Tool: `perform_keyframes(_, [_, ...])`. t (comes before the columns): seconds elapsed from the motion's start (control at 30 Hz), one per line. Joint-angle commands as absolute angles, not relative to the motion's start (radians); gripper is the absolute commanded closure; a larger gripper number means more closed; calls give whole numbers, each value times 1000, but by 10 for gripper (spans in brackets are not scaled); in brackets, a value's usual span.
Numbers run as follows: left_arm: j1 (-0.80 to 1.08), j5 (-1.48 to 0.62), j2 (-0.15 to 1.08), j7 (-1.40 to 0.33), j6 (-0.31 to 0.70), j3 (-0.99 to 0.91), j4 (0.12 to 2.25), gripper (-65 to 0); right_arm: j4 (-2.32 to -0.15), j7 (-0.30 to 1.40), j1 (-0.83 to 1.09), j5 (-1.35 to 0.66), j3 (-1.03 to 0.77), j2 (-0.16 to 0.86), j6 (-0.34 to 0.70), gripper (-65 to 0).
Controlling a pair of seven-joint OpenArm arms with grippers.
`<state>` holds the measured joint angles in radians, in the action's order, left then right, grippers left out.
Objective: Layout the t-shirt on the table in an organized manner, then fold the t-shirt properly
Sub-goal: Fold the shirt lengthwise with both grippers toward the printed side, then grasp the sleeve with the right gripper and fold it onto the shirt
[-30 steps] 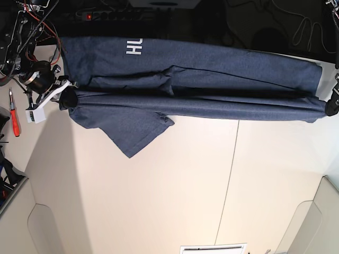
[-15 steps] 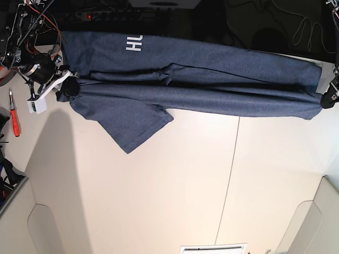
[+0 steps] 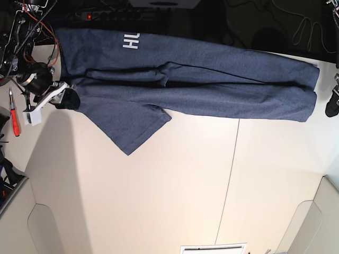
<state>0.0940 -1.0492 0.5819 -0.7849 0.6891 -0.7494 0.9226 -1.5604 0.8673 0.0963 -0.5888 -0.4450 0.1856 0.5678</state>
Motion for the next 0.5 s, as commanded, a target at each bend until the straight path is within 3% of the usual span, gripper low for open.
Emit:
perform_keyframes(0.0, [89, -1074, 612, -767, 698, -756, 939, -199, -1594, 845, 63, -610, -451, 199, 572, -238])
perform_keyframes(0.27, [88, -1074, 612, -767, 698, -756, 939, -199, -1556, 803, -151, -502, -443, 169, 572, -238])
perform_keyframes(0.37, [88, -1074, 612, -767, 698, -756, 939, -199, -1403, 783, -221, -491, -398, 163, 572, -240])
perform_keyframes(0.47, [88, -1074, 612, -767, 698, -756, 939, -199, -1192, 749, -286, -469, -326, 163, 573, -293])
